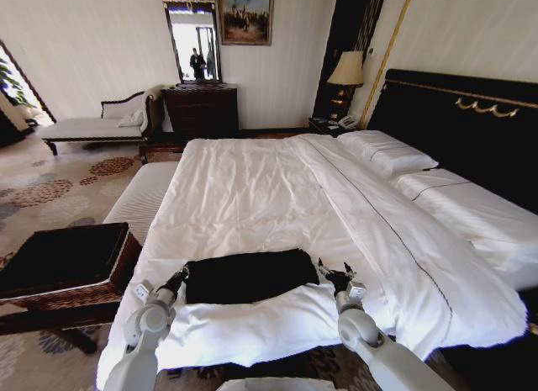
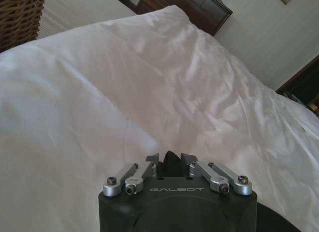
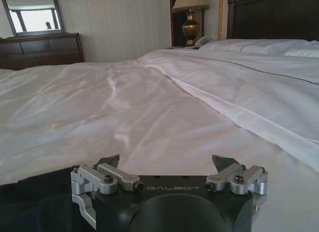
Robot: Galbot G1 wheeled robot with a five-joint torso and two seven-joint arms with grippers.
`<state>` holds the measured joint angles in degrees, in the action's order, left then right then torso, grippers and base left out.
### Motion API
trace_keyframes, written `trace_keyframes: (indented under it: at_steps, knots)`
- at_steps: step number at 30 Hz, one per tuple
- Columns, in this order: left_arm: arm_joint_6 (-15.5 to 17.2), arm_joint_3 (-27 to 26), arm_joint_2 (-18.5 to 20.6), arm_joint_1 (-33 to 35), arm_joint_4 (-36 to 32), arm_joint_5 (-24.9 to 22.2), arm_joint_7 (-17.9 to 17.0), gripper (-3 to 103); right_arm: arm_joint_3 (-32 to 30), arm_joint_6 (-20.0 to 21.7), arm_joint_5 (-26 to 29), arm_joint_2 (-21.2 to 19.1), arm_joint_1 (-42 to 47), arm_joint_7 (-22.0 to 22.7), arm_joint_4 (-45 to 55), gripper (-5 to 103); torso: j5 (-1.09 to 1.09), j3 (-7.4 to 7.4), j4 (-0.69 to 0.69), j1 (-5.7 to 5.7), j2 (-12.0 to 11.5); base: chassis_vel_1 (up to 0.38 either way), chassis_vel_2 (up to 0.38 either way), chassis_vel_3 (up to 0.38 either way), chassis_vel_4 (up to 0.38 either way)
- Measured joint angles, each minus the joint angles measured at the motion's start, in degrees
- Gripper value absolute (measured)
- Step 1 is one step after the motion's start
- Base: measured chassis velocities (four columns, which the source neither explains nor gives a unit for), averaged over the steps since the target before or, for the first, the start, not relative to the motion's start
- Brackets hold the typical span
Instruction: Fold the clothes on the bed and place them into the basket.
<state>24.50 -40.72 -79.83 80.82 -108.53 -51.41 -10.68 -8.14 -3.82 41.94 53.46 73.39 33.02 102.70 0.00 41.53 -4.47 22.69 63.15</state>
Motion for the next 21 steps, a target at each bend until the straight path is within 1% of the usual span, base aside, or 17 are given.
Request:
trace_keyframes:
  at_steps: [1, 2, 3, 4, 5, 6, 7, 8, 9, 10, 11, 12, 15, 17, 20, 21]
  knots:
    - [-0.1, -0.6, 0.3, 0.7, -1.0, 0.1, 0.1, 28, -0.7, -0.4, 3.1, 0.0, -1.0, -1.8, -0.5, 100, 0.0, 0.0, 0.0, 0.0, 0.0, 0.0, 0.0, 0.0, 0.0]
    - [-0.1, -0.6, 0.3, 0.7, -1.0, 0.1, 0.1, 28, -0.7, -0.4, 3.1, 0.0, -1.0, -1.8, -0.5, 100, 0.0, 0.0, 0.0, 0.0, 0.0, 0.0, 0.0, 0.0, 0.0]
    - [-0.1, -1.0, 0.4, 1.0, -1.4, 0.1, 0.1, 34, -0.8, -0.4, 3.9, 0.0, -1.3, -2.2, -0.6, 100, 0.0, 0.0, 0.0, 0.0, 0.0, 0.0, 0.0, 0.0, 0.0]
    - [-0.1, -1.7, 0.8, 1.5, -2.2, 0.1, 0.1, 34, -1.4, -0.1, 7.4, 0.0, -2.3, -3.8, -0.9, 100, 0.0, 0.0, 0.0, 0.0, 0.0, 0.0, 0.0, 0.0, 0.0]
    - [-0.1, -3.2, 1.3, 2.4, -3.7, 0.1, 0.1, 45, -2.1, 1.6, 12.9, -0.1, -4.2, -5.5, -1.2, 100, -0.01, 0.0, 0.01, 0.0, 0.0, 0.0, 0.0, 0.0, 0.0]
    - [0.0, -4.4, 1.6, 3.0, -4.8, 0.1, 0.1, 50, -2.4, 3.1, 16.4, -0.1, -5.5, -6.0, -1.3, 100, 0.0, 0.0, 0.02, 0.0, 0.0, 0.0, 0.0, 0.0, 0.0]
    - [0.0, -4.4, 1.6, 3.0, -4.8, 0.1, 0.1, 50, -2.4, 3.1, 16.4, -0.1, -5.5, -6.0, -1.3, 100, 0.0, 0.0, 0.02, 0.0, 0.0, 0.0, 0.0, 0.0, 0.0]
    - [0.1, -5.4, 1.8, 3.4, -5.7, 0.1, 0.0, 50, -2.6, 4.8, 19.7, -0.2, -6.8, -6.4, -1.5, 100, -0.01, 0.0, 0.02, 0.0, 0.0, 0.0, 0.0, 0.0, 0.0]
    - [0.2, -7.2, 1.9, 4.0, -6.9, 0.2, -0.1, 61, -2.8, 7.0, 24.1, -0.1, -8.4, -7.1, -1.8, 100, 0.0, 0.0, 0.02, 0.0, 0.0, 0.0, 0.0, 0.0, 0.0]
    - [0.2, -8.0, 1.9, 4.3, -7.4, 0.4, -0.1, 61, -2.9, 8.2, 26.3, -0.1, -9.2, -7.8, -1.9, 100, 0.0, 0.0, 0.02, 0.0, 0.0, 0.0, 0.0, 0.0, 0.0]
    - [0.2, -9.2, 1.8, 4.5, -7.9, 0.6, -0.2, 66, -3.0, 9.6, 29.0, 0.1, -10.2, -8.5, -2.2, 100, -0.01, 0.0, 0.0, 0.0, 0.0, 0.0, 0.0, 0.0, 0.0]
    - [0.2, -9.2, 1.8, 4.5, -7.9, 0.6, -0.2, 66, -3.0, 9.6, 29.0, 0.1, -10.2, -8.5, -2.2, 100, -0.01, 0.0, 0.0, 0.0, 0.0, 0.0, 0.0, 0.0, 0.0]
    - [-0.2, -12.1, 1.6, 5.3, -8.7, 0.4, -0.3, 83, -2.3, 13.8, 33.8, 1.0, -13.3, -9.9, -4.0, 100, -0.01, 0.0, 0.01, 0.0, 0.0, 0.0, 0.0, 0.0, 0.0]
    - [-0.3, -12.3, 1.5, 5.7, -8.9, 0.4, -0.3, 83, -1.8, 14.3, 34.1, 1.2, -14.0, -10.0, -4.6, 100, -0.01, 0.0, 0.01, 0.0, 0.0, 0.0, 0.0, 0.0, 0.0]
    - [-0.4, -12.0, 0.9, 6.8, -10.2, 0.8, -0.3, 97, -0.2, 16.0, 34.7, 2.1, -15.6, -11.0, -6.8, 100, -0.01, 0.0, 0.01, 0.0, 0.0, 0.0, 0.0, 0.0, 0.0]
    - [-0.4, -12.0, 0.9, 6.8, -10.2, 0.8, -0.3, 97, -0.2, 16.0, 34.7, 2.1, -15.6, -11.0, -6.8, 100, -0.01, 0.0, 0.01, 0.0, 0.0, 0.0, 0.0, 0.0, 0.0]
